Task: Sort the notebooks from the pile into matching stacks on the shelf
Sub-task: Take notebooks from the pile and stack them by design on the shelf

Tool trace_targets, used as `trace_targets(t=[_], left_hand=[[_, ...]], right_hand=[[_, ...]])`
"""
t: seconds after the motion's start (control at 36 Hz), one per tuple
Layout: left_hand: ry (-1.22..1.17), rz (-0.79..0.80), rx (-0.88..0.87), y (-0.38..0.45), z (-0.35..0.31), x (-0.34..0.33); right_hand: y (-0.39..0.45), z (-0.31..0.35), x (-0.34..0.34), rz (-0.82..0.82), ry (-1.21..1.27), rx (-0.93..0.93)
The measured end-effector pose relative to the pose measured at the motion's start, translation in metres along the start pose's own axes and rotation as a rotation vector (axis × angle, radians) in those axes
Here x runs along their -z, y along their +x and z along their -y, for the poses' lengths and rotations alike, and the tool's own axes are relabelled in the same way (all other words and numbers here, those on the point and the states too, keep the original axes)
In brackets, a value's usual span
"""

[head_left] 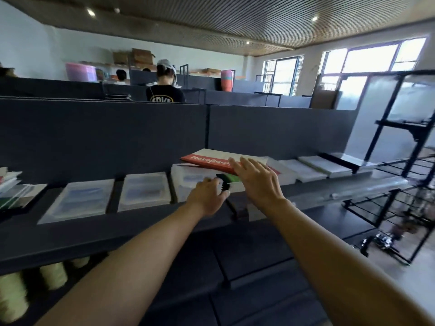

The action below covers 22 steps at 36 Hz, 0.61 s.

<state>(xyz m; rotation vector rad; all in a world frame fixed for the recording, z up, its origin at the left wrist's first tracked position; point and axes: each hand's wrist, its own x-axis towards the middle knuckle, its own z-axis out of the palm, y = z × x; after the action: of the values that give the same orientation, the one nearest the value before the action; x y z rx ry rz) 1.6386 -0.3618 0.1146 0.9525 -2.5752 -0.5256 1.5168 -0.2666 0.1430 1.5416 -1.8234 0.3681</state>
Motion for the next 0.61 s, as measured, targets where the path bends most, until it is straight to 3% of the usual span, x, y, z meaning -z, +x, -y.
trace_targets(t=[0.19, 0.42, 0.5, 0.61], left_hand=[[-0.736, 0.113, 0.067, 0.017, -0.097, -0.048], [-1.204, 0.161, 0.231, 0.046, -0.162, -0.070], [-1.414, 0.120, 0.293, 0.062, -0.174, -0.075], [-1.652, -0.004, 0.416, 0.090, -0.173, -0.083]], right_hand=[[-0.046, -0.083, -0.005, 0.007, -0.018, -0.039], [-0.063, -0.139, -0.024, -0.130, 0.034, -0.075], [-0.058, -0.148, -0.031, -0.202, 0.032, -0.065], [-0.052, -0.154, -0.047, -0.081, 0.083, -0.093]])
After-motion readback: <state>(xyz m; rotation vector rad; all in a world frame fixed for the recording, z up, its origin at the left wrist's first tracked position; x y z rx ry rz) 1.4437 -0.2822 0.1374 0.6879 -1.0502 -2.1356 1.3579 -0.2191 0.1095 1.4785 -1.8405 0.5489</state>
